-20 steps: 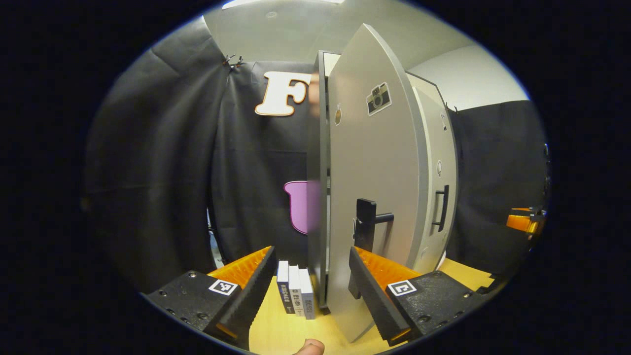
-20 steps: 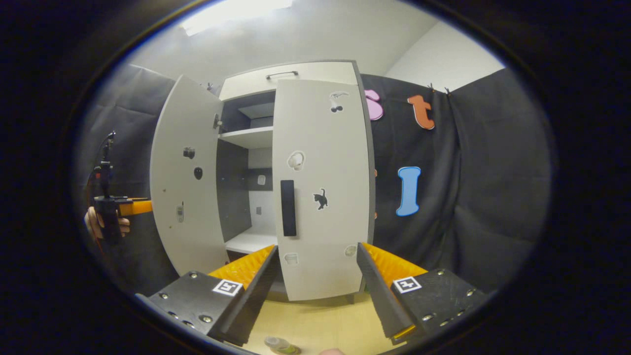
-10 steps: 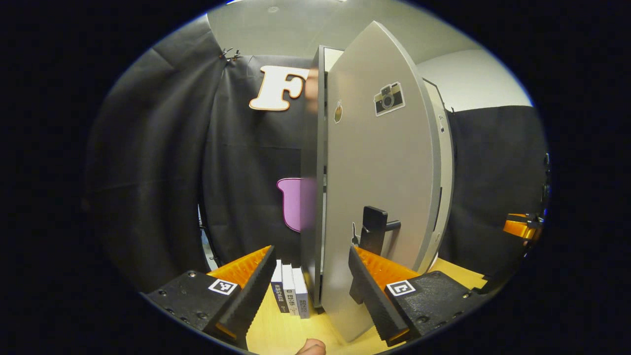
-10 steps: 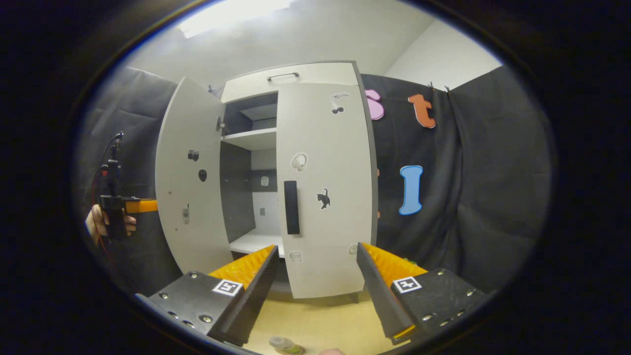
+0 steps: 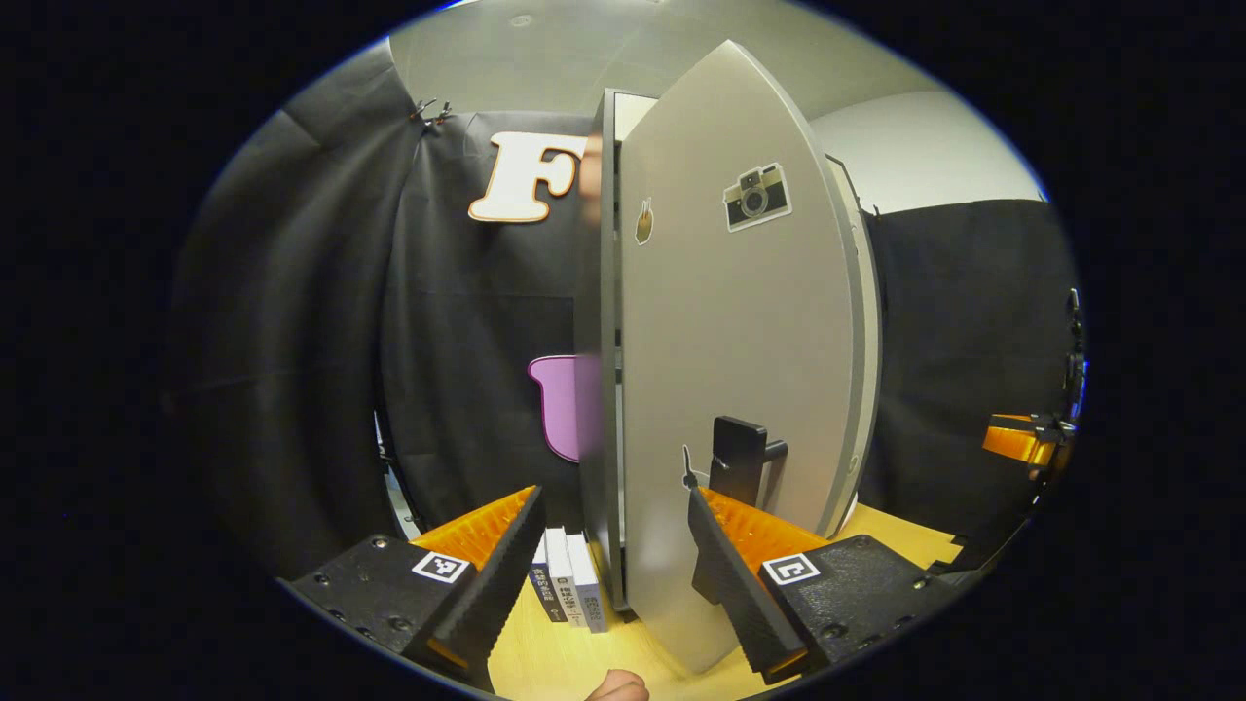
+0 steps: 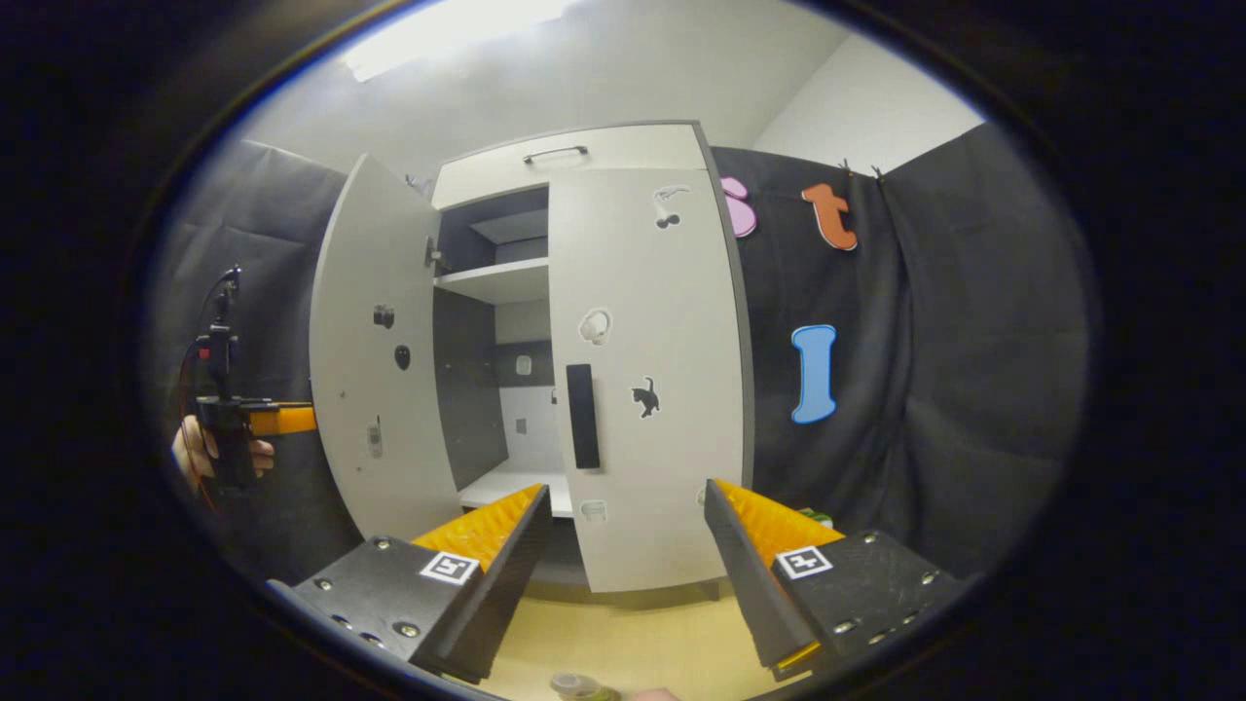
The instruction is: Grasp the bottle in the cabinet with the left hand and place it on the coaster, then close the right door with the right hand and the left door with the left hand.
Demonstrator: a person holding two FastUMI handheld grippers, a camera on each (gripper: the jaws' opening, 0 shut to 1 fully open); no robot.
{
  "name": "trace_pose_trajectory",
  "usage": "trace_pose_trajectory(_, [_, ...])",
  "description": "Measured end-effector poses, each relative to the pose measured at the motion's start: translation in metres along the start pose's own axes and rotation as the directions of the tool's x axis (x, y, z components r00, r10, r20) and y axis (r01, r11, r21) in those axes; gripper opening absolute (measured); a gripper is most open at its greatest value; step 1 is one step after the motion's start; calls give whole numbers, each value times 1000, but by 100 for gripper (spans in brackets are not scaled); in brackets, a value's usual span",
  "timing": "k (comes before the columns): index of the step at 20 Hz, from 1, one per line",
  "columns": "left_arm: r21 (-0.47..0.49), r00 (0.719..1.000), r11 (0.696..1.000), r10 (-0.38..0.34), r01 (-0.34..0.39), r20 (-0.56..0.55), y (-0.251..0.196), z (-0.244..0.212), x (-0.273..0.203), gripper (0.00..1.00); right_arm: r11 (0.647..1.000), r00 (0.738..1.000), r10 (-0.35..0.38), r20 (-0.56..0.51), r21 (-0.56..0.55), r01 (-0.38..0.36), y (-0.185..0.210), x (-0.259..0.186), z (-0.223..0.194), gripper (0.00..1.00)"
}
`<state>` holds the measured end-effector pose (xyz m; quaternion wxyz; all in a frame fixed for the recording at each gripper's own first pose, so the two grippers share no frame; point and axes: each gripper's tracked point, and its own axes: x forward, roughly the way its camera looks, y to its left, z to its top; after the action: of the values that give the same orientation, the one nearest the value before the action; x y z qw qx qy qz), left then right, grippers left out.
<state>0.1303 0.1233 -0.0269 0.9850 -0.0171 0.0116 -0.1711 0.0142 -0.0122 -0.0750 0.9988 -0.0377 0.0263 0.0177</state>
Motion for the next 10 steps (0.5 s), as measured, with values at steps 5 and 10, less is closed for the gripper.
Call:
trace_pose_trajectory(5, [-24,1000,1000,-19,19,4,-2,-1,2,94,1000,1000,2,-15,-31,-3,3,0,-2,95])
trace_pose_trajectory(10, [-27,1000,999,17,-17,-4,-3,-5,6,94,999,1000,14,-2,-47,-14,7,1,6,95])
